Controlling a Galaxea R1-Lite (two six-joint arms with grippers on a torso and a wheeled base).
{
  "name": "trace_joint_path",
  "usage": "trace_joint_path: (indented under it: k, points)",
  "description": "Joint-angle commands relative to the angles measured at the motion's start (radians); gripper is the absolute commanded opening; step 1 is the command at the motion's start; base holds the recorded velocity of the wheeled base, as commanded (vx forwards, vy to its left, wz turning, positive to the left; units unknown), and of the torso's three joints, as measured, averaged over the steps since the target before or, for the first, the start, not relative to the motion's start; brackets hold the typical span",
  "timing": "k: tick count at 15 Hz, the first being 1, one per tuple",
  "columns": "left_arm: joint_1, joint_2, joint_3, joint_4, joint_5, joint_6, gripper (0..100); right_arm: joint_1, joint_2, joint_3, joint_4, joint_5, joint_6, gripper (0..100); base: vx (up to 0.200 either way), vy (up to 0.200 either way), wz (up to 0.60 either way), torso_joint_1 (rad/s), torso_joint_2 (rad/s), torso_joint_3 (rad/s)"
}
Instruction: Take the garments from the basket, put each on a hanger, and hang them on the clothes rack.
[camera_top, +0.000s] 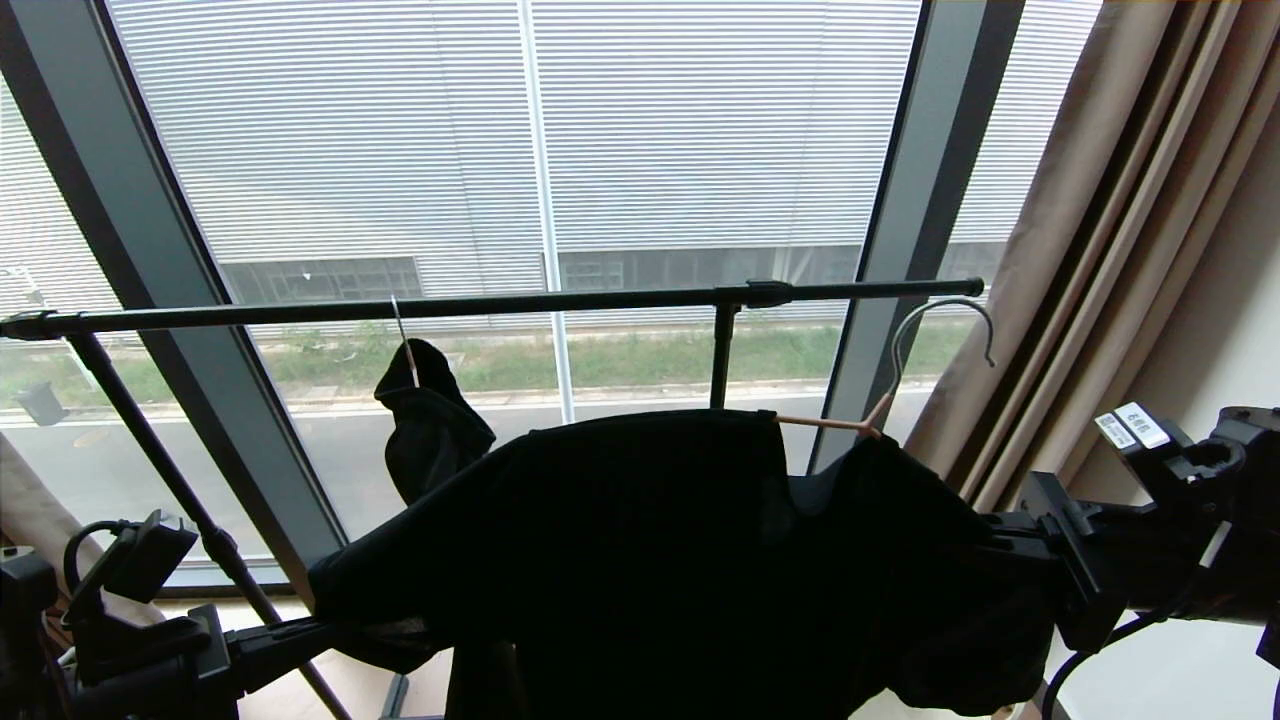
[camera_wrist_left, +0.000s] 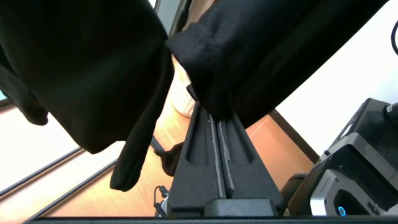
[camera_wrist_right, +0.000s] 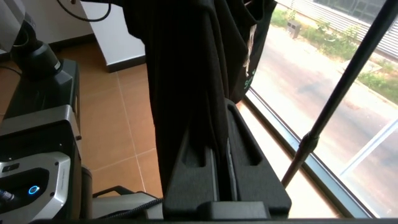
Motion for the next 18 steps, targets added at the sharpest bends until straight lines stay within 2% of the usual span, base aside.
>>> trace_joint_path:
  k: [1, 13, 14, 16, 18]
  points:
    - [0.002, 0.003, 0.000, 0.000, 0.000, -0.001, 0, -0.026, 0.002, -0.008, 0.001, 0.015, -0.005, 0, 0.000, 0.000, 0.00, 0.000, 0.00, 0.000]
    - [-0.004, 0.006, 0.016, -0.060, -0.003, 0.000, 0, -0.028, 0.017, -0.011, -0.001, 0.023, -0.005, 0, 0.000, 0.000, 0.00, 0.000, 0.00, 0.000]
    - [-0.004, 0.008, 0.017, -0.066, -0.003, 0.000, 100, -0.028, 0.017, -0.011, -0.001, 0.023, -0.003, 0, 0.000, 0.000, 0.00, 0.000, 0.00, 0.000]
    - [-0.002, 0.005, 0.019, -0.066, -0.003, -0.003, 100, -0.028, 0.019, -0.013, 0.001, 0.023, -0.003, 0, 0.000, 0.000, 0.00, 0.000, 0.00, 0.000]
    - [-0.002, -0.003, 0.028, -0.094, -0.012, -0.069, 100, -0.028, 0.020, -0.021, 0.001, 0.023, -0.002, 0, 0.000, 0.000, 0.00, 0.000, 0.00, 0.000]
